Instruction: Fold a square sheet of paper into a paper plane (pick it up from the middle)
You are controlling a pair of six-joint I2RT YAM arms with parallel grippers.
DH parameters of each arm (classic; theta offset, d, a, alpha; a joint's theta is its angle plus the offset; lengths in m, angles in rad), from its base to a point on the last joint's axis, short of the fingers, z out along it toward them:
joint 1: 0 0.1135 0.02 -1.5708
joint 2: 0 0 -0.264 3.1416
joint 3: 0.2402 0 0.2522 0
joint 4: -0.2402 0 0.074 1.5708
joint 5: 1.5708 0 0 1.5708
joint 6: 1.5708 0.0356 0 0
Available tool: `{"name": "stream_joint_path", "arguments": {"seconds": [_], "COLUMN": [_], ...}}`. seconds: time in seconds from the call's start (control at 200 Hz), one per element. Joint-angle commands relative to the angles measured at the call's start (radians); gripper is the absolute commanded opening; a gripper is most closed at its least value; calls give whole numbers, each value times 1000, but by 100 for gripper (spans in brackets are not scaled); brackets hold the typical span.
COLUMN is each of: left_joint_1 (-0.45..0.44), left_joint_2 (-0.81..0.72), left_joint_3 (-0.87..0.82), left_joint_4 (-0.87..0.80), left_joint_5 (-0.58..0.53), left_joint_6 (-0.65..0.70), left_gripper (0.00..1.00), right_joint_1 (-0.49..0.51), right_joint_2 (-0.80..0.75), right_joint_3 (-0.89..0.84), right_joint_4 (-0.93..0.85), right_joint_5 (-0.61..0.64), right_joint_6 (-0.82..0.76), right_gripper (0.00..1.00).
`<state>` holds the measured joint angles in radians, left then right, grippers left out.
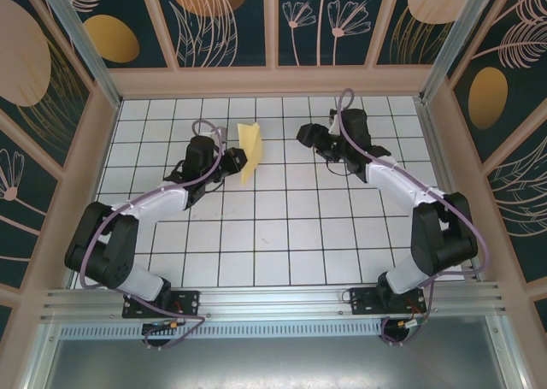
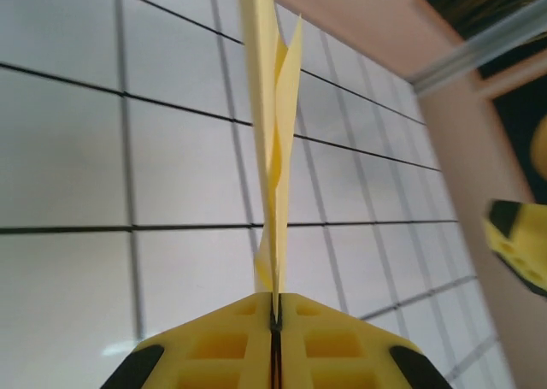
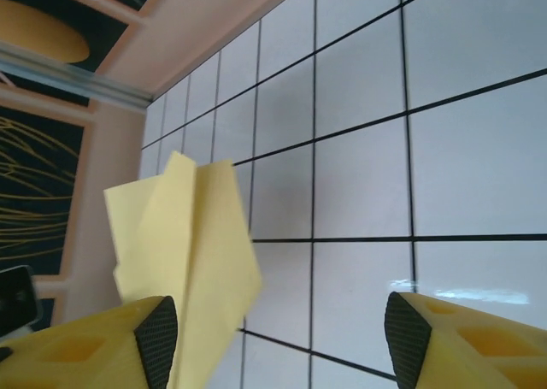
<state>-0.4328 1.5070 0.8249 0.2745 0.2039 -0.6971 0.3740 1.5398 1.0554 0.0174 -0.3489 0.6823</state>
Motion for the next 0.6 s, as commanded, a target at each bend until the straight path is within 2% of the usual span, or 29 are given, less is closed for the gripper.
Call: {"name": "stream_joint_path", "arguments": {"seconds": [0.0,0.15,0.28,0.43,0.595], "left_joint_1": [-36,-93,-132,-164,-197], "left_joint_2": [-26,44,140,255,358], "left_joint_3": [84,179,248,315,368], "left_joint_4": [-376,-543,-633,-676,-669], "left_joint_5": [-388,-680,-833,-867,-797], "left_joint_6": [212,235,213,180,154], "left_gripper": [11,11,11,10,14], "right_joint_1": [3,2,0,-9,-30], "right_joint_2": [-29,-30,-24,-23,-23], "right_joint_3": [-60,-86,-89,-96,-109], "right_joint_4": [-54,-54,-64,-72,-72], "right_joint_5": [167,207,226,229,222], "right_joint_6": [-25,-2,9,22,47], "right_gripper": [70,71,71,71,70]}}
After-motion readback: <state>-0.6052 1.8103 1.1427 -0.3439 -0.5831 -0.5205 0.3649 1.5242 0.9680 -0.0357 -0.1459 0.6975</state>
